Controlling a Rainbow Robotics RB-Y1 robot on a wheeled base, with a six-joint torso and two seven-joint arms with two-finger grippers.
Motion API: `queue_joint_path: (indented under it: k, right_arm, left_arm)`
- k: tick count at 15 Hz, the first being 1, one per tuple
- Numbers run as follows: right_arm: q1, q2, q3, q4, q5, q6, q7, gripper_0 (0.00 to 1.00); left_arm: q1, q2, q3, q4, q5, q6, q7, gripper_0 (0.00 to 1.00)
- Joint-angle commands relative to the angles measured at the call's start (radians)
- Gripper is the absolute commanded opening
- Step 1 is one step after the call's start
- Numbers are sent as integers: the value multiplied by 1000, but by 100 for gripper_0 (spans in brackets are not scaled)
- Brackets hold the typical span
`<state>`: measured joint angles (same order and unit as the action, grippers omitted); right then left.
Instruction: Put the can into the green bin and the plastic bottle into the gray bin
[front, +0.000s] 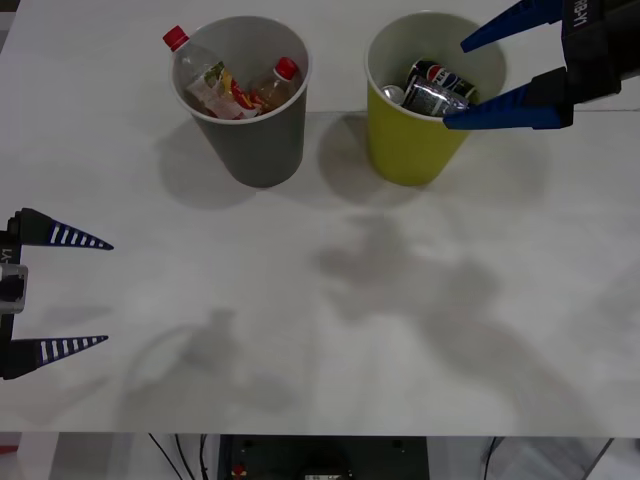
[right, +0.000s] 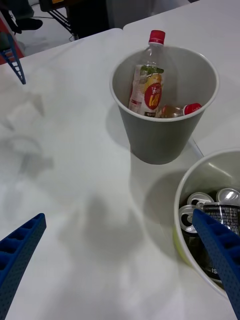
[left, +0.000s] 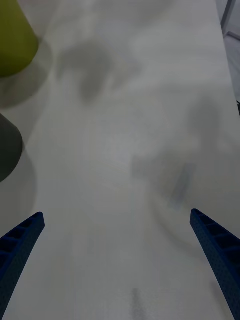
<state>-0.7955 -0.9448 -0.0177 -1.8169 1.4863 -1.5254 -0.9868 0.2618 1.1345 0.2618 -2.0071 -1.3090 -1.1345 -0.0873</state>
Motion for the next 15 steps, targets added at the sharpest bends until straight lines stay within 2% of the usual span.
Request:
queue_joint_path:
  k: [1,4,9,15]
  right_arm:
    - [150,-31,-87,-35,-44,1,135,100]
    - [335,-61,-182,-107,-55,1,267,100]
    - [651,-63,-324,-219,-69,54,464,100]
    - [921,-61,-381,-234,-147,162,692,100]
  left_arm:
    - [0,0,0,0,0,0,0,100]
    - [0,0,0,0,0,0,0,100]
    - [0,0,0,0,0,0,0,100]
    - [0,0,0,0,0,0,0,100]
